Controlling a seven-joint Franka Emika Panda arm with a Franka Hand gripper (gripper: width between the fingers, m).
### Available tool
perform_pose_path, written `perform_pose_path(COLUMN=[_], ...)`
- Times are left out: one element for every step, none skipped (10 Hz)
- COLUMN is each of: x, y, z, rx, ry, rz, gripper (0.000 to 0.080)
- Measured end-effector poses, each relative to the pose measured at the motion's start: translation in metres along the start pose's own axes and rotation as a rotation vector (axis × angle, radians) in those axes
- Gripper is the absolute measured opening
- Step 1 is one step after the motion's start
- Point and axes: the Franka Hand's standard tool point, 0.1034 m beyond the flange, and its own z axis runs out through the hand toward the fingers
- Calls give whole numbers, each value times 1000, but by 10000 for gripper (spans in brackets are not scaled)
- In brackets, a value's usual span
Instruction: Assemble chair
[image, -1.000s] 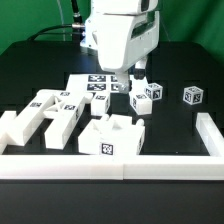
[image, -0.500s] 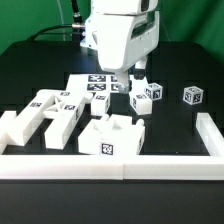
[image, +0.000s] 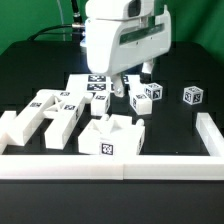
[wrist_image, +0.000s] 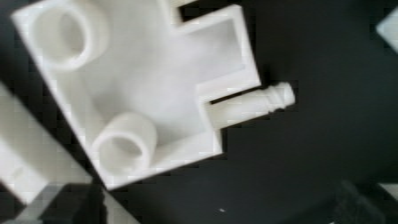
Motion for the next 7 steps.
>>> perform_pose_path(x=[4, 8, 7, 8, 8, 8, 9], y=[5, 7, 5, 4, 3, 3, 2], z=[-2, -4, -2, -2, -2, -2, -2], rx=[25, 25, 28, 31, 36, 36, 39], ry=[-19, -5, -9, -9, -7, -8, -9], rz=[68, 126, 168, 255, 328, 391, 471], gripper=[649, 649, 649, 649, 649, 649, 649])
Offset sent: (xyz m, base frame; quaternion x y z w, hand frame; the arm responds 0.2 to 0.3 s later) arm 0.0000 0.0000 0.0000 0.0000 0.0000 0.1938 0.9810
